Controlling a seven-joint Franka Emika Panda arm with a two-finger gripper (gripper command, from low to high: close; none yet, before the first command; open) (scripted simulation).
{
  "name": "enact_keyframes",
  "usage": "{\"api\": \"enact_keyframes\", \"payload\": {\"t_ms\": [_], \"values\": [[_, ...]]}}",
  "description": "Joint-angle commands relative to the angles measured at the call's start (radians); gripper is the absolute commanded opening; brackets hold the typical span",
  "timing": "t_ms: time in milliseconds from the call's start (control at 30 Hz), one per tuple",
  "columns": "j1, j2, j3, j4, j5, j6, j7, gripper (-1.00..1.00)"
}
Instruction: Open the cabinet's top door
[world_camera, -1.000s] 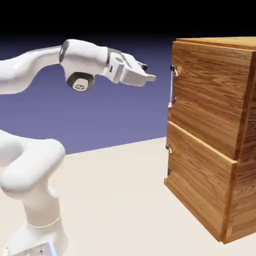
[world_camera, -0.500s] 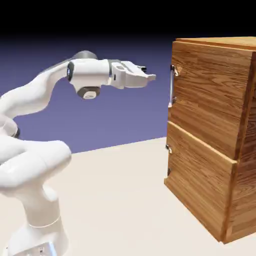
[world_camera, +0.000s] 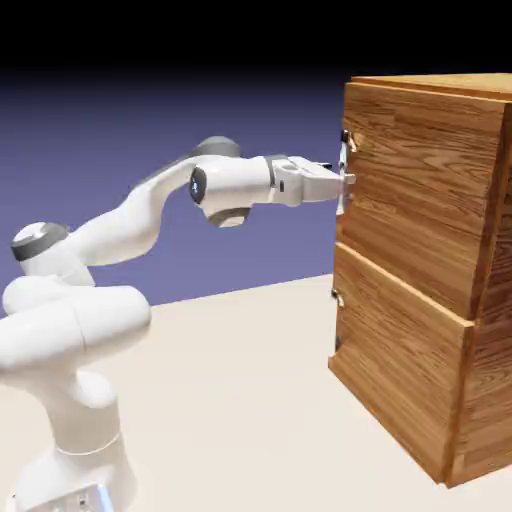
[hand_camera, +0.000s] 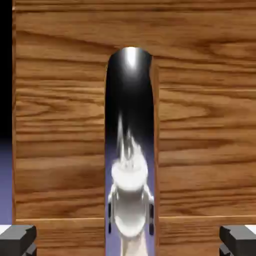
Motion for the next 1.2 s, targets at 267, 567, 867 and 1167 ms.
{"api": "enact_keyframes", "payload": {"t_ms": [267, 567, 867, 1167], "values": [[0.162, -0.012, -0.100, -0.289, 0.072, -0.315, -0.189, -1.00], [0.189, -0.012, -0.283, -0.519, 0.011, -0.706, -0.317, -1.00], [0.022, -0.003, -0.447, -0.620, -0.064, -1.098, -0.373, -1.00], [-0.202, 0.195, -0.632, -0.618, -0.266, -1.489, -0.547, -1.00]]}}
